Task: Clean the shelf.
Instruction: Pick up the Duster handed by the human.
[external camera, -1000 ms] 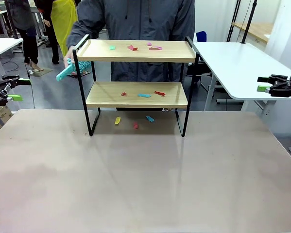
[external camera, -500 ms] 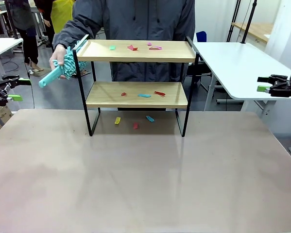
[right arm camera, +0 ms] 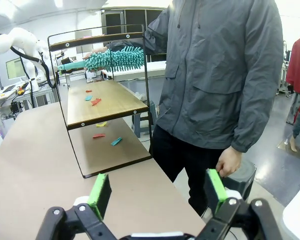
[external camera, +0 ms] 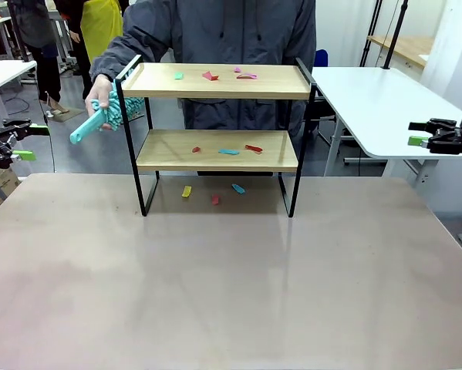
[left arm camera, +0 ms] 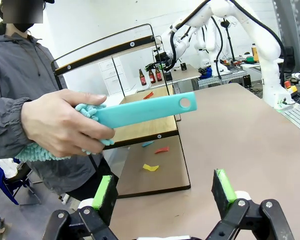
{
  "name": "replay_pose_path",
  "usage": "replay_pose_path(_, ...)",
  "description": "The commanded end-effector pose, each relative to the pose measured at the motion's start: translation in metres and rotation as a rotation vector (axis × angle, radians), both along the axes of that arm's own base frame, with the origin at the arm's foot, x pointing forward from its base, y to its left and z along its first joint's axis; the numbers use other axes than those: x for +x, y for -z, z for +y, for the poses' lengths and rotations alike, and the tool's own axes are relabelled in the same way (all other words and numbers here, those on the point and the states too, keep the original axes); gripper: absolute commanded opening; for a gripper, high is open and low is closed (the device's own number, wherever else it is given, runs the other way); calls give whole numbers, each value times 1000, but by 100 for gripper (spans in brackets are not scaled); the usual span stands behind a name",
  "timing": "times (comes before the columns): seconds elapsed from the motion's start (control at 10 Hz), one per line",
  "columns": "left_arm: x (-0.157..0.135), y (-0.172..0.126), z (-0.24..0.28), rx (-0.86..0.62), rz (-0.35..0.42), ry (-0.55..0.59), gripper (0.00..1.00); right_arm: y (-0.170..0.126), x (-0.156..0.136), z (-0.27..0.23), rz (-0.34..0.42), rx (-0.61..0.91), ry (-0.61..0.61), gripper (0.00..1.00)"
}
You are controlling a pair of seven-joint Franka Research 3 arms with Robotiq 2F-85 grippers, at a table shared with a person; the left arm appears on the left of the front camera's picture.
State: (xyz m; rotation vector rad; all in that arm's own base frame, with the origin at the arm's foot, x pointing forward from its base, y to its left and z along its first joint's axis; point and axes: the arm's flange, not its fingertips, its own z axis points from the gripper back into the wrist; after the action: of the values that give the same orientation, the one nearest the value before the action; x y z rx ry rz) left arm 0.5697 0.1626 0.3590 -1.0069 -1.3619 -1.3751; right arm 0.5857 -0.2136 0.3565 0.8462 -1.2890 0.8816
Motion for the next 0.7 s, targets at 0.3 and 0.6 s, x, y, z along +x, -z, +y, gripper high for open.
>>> replay_pose_path(0.3, 0, -2, 0, 2, -4, 0, 100, -1, 0, 0, -2, 1, 0, 100)
replay_pose_path(0.6, -25, -52, -12, 11, 37, -134, 100, -1, 0, 0, -2, 1, 0, 100)
